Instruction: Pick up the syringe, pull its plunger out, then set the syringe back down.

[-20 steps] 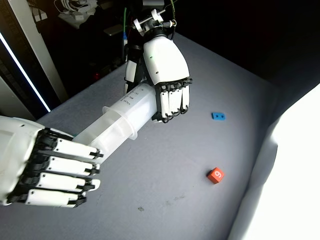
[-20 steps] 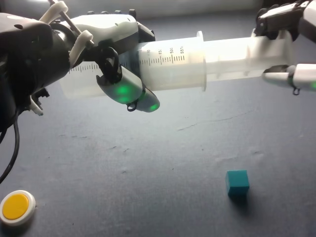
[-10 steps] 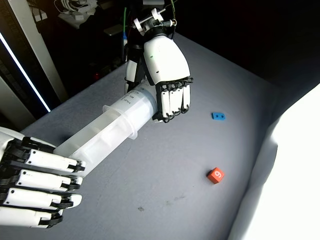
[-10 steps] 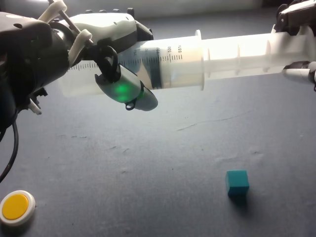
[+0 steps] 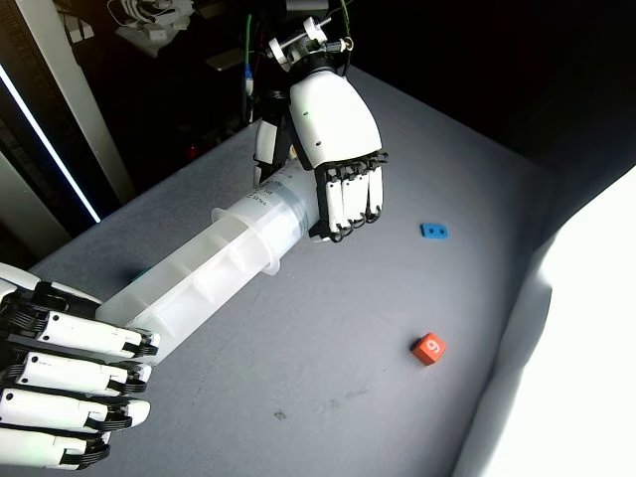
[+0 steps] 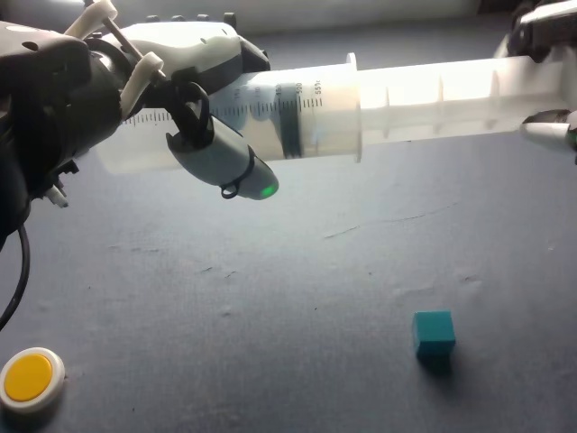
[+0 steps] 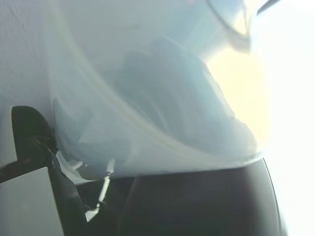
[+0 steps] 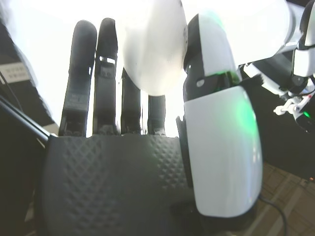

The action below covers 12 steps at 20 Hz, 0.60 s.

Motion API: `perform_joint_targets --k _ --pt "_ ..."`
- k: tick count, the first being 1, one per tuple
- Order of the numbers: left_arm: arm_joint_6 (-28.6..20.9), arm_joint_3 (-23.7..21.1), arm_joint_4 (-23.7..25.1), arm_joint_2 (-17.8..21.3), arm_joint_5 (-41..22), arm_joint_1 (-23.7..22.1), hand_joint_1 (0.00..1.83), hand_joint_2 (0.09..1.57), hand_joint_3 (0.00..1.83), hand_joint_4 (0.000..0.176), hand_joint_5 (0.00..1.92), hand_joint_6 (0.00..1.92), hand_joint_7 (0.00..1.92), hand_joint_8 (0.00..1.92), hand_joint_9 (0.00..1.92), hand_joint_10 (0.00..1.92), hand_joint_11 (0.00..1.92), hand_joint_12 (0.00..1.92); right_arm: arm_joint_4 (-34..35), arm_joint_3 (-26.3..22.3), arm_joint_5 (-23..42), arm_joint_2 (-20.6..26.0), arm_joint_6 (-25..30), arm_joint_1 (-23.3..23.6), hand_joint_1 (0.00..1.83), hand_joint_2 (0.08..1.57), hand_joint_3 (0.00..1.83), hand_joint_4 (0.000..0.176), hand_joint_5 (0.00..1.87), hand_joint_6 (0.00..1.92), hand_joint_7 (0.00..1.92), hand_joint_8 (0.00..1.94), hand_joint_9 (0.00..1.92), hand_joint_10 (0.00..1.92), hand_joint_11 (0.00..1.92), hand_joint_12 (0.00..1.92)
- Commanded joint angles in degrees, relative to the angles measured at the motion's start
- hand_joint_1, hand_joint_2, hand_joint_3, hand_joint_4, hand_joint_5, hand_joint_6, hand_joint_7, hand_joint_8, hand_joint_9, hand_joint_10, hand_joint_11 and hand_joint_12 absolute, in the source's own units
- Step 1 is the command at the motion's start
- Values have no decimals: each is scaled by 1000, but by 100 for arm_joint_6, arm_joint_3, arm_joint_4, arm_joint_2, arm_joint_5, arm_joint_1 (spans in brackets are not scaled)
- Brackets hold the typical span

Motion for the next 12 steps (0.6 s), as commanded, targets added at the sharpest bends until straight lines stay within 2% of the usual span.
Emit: perform_joint_targets --k 1,2,4,5,6,7,9,12 --pt "46 50 297 67 -256 -72 1153 1305 0 0 590 1388 720 1629 604 1409 435 1607 -73 21 812 62 45 53 859 1112 0 0 248 91 358 73 316 172 2 981" --pt "46 50 297 67 -256 -73 1152 1305 0 0 589 1389 719 1631 603 1410 435 1608 -73 21 812 55 47 53 853 1107 0 0 258 31 366 19 344 83 0 956" --pt "46 51 297 67 -256 -76 1152 1306 0 0 588 1389 718 1632 603 1411 435 1608 -74 20 812 39 51 58 852 1105 0 0 265 8 371 2 363 35 0 960" --pt "46 51 297 67 -256 -76 1165 1301 0 0 600 1359 723 1644 612 1426 440 1609 -75 18 812 35 51 60 735 935 0 0 52 1 116 15 129 18 0 533" --pt "46 51 297 67 -256 -76 1172 1287 0 0 619 1337 748 1600 633 1403 451 1595 -79 16 812 32 51 61 710 867 0 0 11 0 68 11 75 9 0 384" --pt "46 50 297 67 -256 -76 1167 1287 1 0 620 1342 743 1599 629 1393 448 1590 -90 13 812 30 51 61 711 843 0 0 1 0 45 4 54 2 0 315" --pt "46 42 297 68 -256 -76 1166 1292 0 0 610 1353 740 1609 622 1388 440 1592 -130 3 812 24 52 61 626 822 0 0 0 0 28 1 44 1 0 301" --pt "46 34 283 70 -250 -90 1149 1294 1 0 596 1405 743 1566 627 1335 442 1552 -169 -15 812 21 52 60 601 813 0 0 0 0 12 1 29 0 0 238"
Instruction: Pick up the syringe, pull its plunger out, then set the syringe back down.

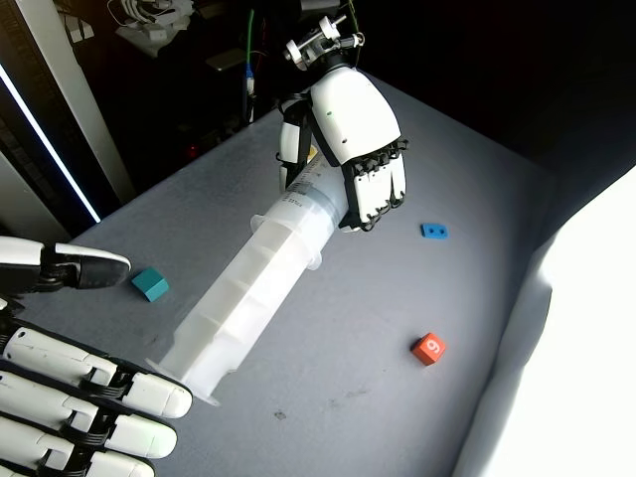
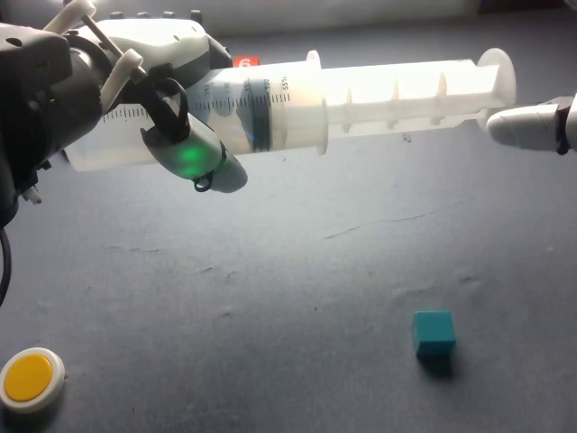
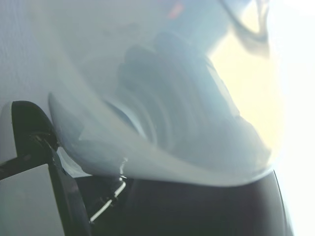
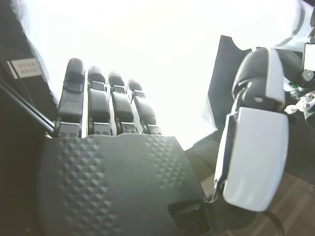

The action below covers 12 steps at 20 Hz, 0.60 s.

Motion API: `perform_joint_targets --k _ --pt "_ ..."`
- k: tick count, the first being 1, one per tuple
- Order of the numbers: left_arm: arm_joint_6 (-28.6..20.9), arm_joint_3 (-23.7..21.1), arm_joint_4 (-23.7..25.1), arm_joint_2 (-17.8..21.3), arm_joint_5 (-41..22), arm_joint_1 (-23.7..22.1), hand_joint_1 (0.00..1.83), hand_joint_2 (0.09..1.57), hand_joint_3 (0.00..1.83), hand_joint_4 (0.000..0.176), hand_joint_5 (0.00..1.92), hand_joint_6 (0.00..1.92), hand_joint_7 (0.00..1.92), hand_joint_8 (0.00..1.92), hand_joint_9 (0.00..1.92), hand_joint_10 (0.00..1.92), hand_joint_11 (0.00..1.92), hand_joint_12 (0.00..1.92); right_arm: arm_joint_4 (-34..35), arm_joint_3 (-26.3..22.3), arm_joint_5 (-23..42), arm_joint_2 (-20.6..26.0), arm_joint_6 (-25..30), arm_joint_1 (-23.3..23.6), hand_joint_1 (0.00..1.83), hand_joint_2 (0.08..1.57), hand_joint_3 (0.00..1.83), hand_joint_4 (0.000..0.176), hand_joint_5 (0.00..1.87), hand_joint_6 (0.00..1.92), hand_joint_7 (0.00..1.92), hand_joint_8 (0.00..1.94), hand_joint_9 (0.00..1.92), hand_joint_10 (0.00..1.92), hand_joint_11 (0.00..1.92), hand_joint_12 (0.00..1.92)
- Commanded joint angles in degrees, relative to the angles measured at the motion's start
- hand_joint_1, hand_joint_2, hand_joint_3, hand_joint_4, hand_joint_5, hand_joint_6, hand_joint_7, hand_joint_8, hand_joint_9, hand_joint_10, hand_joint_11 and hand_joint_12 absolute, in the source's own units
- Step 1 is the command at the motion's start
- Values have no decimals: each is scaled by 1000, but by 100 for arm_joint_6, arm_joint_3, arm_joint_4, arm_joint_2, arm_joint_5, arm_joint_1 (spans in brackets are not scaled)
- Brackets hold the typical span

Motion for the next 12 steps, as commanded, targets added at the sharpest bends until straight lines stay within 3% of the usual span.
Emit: perform_joint_targets --k 1,6,8,10,12 --pt "-65 -9 283 4 3 -97 1154 1294 0 0 595 1398 744 1574 632 1335 446 1552 -223 -18 648 37 43 58 587 809 0 0 0 0 17 2 32 1 0 256" --pt "-19 -44 263 135 27 -110 1149 1307 2 0 579 1408 722 1622 606 1395 432 1586 -301 -29 648 24 43 54 550 794 0 0 0 0 15 1 23 1 0 216" --pt "345 -69 12 271 103 -104 1156 1293 0 0 596 1394 748 1572 626 1361 442 1568 -317 -36 648 15 43 49 527 801 0 0 0 0 10 0 21 0 0 197" --pt "374 -85 9 408 197 -29 1144 1303 2 0 578 1430 731 1586 617 1379 442 1578 -344 -40 648 8 43 48 538 808 0 0 0 0 13 1 27 2 0 211" --pt "368 -78 65 518 311 63 1165 1284 0 0 638 1324 740 1599 631 1437 469 1620 -357 -41 648 4 43 44 538 811 0 0 0 0 11 0 24 0 0 198"
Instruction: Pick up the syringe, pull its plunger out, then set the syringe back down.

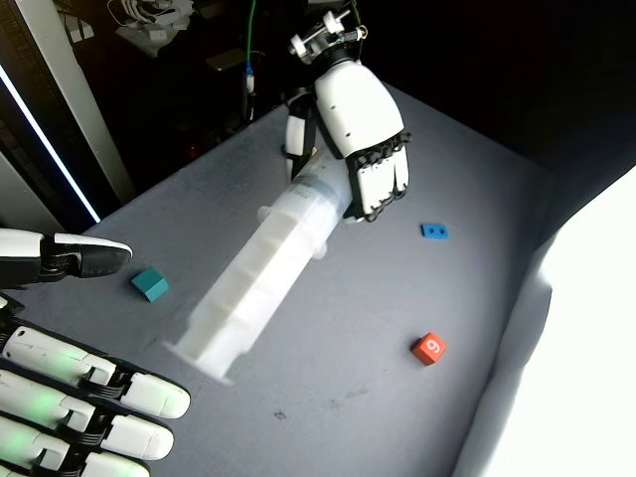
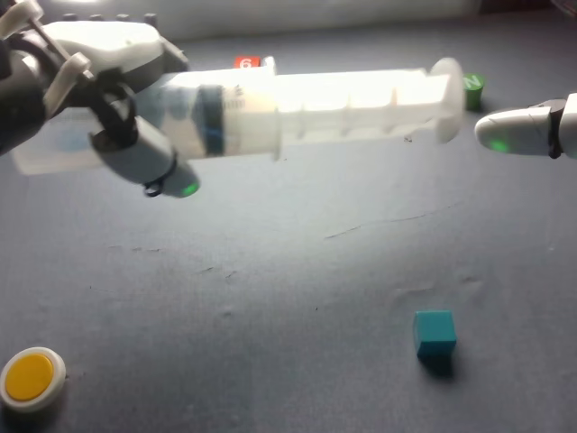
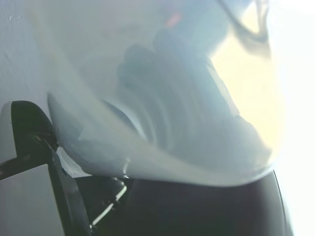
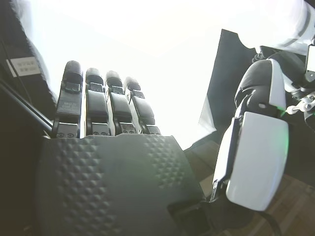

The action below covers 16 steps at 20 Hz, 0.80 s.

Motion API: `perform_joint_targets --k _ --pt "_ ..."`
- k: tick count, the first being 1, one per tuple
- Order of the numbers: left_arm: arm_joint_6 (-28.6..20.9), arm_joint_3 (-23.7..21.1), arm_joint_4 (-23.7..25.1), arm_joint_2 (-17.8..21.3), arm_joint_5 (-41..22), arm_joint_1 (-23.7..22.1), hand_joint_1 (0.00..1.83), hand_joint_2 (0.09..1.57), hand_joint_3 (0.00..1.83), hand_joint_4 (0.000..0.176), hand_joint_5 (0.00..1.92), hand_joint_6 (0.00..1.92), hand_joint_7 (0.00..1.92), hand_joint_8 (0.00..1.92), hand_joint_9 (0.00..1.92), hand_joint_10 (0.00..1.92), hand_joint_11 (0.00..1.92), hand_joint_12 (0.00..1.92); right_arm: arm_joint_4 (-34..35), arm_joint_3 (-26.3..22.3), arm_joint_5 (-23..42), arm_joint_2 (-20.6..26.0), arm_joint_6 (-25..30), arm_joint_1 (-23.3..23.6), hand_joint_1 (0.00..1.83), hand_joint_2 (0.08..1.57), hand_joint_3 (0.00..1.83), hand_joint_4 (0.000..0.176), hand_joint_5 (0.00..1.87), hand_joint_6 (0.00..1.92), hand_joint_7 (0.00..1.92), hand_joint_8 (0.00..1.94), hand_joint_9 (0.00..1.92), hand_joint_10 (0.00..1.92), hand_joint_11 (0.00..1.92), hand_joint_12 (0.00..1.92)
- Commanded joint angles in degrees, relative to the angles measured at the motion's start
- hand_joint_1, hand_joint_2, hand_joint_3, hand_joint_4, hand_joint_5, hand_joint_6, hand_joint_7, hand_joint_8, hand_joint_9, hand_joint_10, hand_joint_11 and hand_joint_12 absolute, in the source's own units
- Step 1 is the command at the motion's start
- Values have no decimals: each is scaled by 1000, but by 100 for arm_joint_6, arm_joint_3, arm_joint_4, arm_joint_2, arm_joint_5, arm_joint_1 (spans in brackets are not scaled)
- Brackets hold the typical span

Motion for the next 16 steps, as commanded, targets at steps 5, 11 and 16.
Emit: perform_joint_targets --k 5,11,16 --pt "-1063 40 1161 109 255 333 1150 1306 0 0 590 1398 719 1630 607 1434 432 1628 -247 -13 648 18 40 35 531 808 0 0 0 0 29 6 34 5 0 242" --pt "-2532 105 2363 134 359 1004 1154 1285 0 0 620 1373 753 1551 639 1357 464 1555 -283 -19 648 7 40 27 523 805 0 0 0 0 23 1 28 1 0 199" --pt "-3596 127 3130 122 65 1597 1154 1290 0 0 613 1376 743 1579 635 1367 466 1584 -309 -20 650 -2 40 23 547 804 0 0 0 0 29 2 45 5 0 270"
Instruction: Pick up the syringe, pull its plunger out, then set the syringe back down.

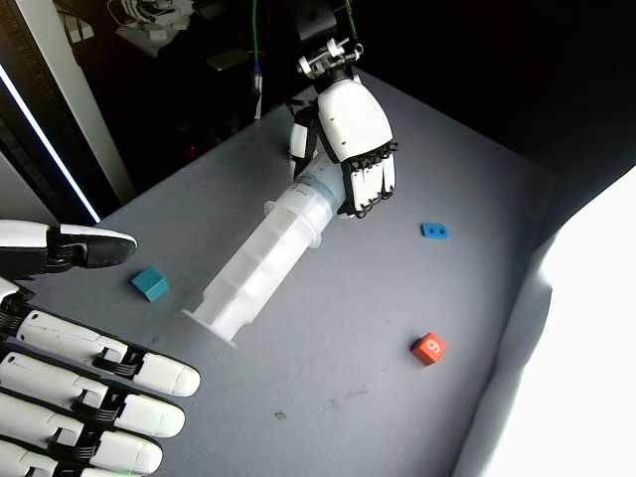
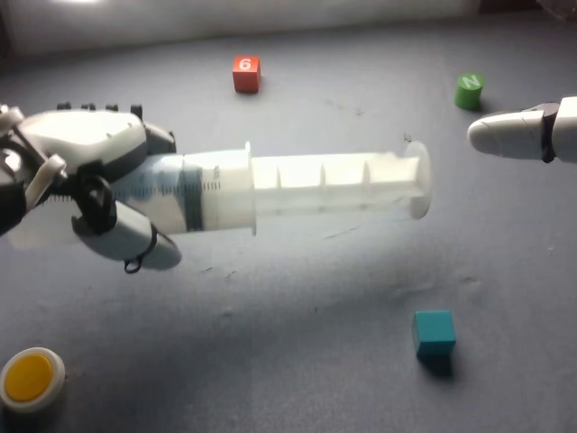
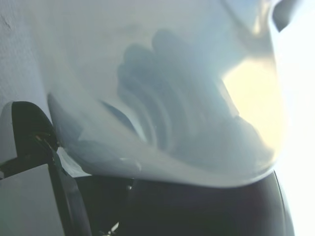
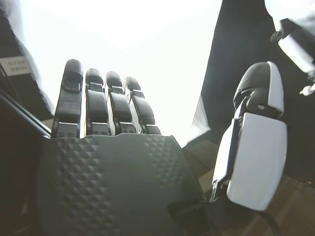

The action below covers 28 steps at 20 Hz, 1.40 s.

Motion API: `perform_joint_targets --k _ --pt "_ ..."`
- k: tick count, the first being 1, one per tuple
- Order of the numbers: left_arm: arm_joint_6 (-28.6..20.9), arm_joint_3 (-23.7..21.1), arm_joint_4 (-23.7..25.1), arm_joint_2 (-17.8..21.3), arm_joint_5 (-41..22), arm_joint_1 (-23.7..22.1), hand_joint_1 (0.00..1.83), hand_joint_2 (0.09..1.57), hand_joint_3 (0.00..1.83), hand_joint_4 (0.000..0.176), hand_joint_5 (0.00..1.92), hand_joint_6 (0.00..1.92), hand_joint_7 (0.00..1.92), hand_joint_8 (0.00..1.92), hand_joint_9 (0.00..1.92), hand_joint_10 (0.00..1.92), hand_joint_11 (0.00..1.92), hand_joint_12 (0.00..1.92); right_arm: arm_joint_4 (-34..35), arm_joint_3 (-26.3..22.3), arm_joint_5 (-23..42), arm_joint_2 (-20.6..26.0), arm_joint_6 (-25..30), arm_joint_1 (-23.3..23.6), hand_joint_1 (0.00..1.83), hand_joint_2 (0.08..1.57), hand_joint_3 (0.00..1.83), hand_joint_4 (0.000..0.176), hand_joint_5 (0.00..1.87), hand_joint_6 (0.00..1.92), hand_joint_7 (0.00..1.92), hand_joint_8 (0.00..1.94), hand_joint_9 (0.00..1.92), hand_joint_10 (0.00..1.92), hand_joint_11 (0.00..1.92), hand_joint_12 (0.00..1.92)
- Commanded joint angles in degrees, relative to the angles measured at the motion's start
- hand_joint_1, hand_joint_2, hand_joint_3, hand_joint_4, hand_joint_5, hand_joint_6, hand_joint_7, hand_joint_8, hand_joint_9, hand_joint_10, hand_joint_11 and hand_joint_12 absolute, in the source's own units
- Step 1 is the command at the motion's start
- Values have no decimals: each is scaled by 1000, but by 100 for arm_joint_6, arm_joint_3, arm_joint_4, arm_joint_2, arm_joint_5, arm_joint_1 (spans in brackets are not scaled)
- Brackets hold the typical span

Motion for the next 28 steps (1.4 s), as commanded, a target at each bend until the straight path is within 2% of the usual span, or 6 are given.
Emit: perform_joint_targets --k 1,9,24,25,26,28 --pt "-203 7 296 5 -506 22 1139 1303 2 0 575 1442 731 1577 607 1358 429 1611 -189 -2 654 27 43 30 528 814 2 0 0 0 13 1 26 3 0 225" --pt "-1254 106 918 -343 -930 703 1162 1287 0 0 618 1350 750 1581 608 1427 426 1671 -229 -2 663 17 43 23 511 826 2 0 0 0 28 4 40 6 0 253" --pt "-1723 253 1165 -723 -1311 1134 1164 1299 1 0 608 1347 722 1658 603 1521 458 1673 -253 -1 687 9 42 12 505 834 2 0 2 0 46 4 63 4 0 316" --pt "-1723 255 1165 -723 -1314 1133 906 1130 0 0 226 1113 231 1283 191 1388 72 1584 -257 -1 687 9 42 12 542 825 0 0 2 1 42 3 57 4 0 299" --pt "-1723 256 1165 -723 -1318 1132 906 1130 0 0 226 1113 231 1283 191 1388 72 1584 -262 -1 688 9 42 11 542 825 0 0 2 1 42 3 57 4 0 299" --pt "-1723 253 1165 -723 -1318 1130 730 923 0 0 1 756 1 1048 1 1249 0 1097 -270 -1 695 8 42 8 586 881 13 0 0 0 26 2 38 3 0 227"
